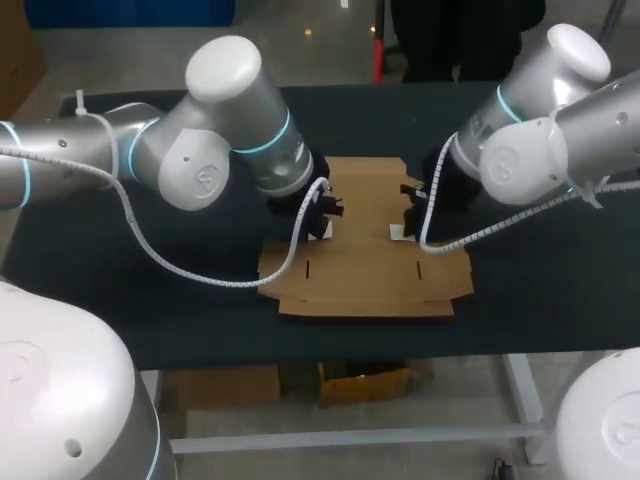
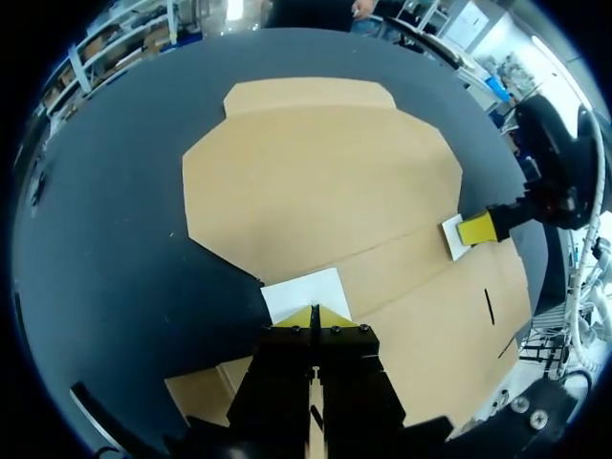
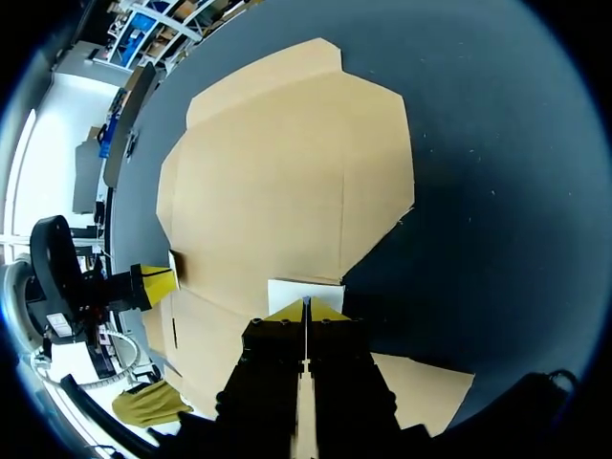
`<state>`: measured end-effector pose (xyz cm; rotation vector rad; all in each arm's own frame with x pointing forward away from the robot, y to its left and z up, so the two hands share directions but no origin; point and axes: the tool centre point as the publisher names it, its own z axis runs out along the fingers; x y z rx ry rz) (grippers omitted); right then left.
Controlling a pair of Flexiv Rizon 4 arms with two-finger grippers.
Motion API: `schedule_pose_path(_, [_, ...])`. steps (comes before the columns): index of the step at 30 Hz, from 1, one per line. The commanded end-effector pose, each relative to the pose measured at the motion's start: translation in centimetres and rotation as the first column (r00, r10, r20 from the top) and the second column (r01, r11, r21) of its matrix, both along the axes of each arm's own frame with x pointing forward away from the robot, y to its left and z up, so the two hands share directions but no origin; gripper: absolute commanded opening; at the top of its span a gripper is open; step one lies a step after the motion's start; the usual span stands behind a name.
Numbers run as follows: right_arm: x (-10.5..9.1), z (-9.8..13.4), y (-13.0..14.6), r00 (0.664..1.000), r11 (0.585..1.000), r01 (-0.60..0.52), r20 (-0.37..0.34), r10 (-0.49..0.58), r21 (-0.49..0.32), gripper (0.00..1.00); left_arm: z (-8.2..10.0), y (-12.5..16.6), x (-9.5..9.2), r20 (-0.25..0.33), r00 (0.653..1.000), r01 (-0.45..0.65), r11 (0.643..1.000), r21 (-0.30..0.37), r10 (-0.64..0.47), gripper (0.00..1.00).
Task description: Assemble the packaging by folding the flat box into shape, placing the metal phone stand inside, and closing the box properly
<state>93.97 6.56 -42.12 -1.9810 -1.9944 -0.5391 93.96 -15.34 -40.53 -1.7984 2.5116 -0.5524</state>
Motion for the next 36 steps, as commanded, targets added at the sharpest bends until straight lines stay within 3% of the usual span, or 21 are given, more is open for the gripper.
schedule_pose_path(1, [0.2,-0.1,0.3,1.0,1.0,0.001,-0.011,-0.002,-0.015,0.0,-0.4,-0.3,0.3,-0.005,1.0,-0.004,1.0,0.008,0.004,0.0])
schedule_pose_path(12, [0.0,-1.2,0.4,0.999,0.998,0.016,-0.04,-0.018,-0.056,0.0,-1.4,-0.3,0.6,-0.024,1.0,-0.016,1.0,0.016,0.016,0.0])
schedule_pose_path(19, [-0.1,-1.0,0.1,0.999,0.998,0.032,-0.04,-0.034,-0.055,0.0,-0.8,0.2,0.1,-0.026,0.999,-0.02,1.0,0.02,0.02,0.0])
schedule_pose_path(26, [-0.5,0.9,-1.1,0.998,0.998,0.065,-0.006,-0.065,0.018,0.0,1.2,1.1,-0.6,0.004,1.0,-0.03,0.999,0.021,0.03,0.0])
schedule_pose_path(36, [-1.3,1.9,-4.4,0.994,0.985,0.108,-0.011,-0.108,0.132,0.0,2.7,3.3,-1.4,0.035,0.996,-0.083,0.992,0.094,0.08,0.0])
